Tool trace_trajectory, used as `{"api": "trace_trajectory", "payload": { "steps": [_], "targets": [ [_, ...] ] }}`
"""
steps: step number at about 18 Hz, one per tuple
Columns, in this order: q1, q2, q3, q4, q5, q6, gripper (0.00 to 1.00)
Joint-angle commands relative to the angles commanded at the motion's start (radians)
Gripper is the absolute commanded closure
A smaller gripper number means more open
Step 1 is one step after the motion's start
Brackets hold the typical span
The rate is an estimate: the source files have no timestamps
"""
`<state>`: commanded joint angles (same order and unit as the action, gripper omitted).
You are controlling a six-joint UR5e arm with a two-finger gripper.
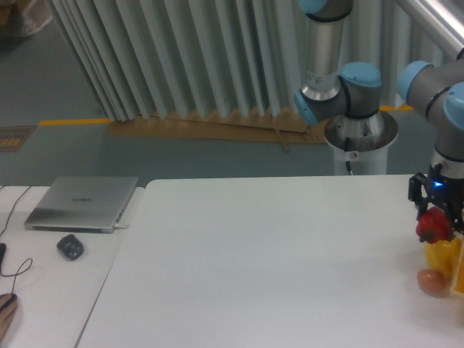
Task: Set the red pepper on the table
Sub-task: 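Lower the gripper into the bin and grasp the red pepper, then lift the red pepper out of the bin and carry it toward the table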
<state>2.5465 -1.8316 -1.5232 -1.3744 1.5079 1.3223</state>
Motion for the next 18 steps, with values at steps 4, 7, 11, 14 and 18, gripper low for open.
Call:
{"api": "trace_trajectory", "payload": {
  "steps": [4,7,11,14,18],
  "targets": [
    [-0.040,-0.003,0.003,0.000,0.026,0.083,0.37],
    [-0.075,-0.008,0.008,0.000,0.069,0.120,0.37],
    [-0.132,-0.028,0.017,0.003,0.164,0.135,0.37],
    [-0.161,-0.044,0.028,0.003,0.192,0.138,0.37],
    [-0.204,-0.089,0.052,0.008,0.193,0.124,0.36]
  ]
}}
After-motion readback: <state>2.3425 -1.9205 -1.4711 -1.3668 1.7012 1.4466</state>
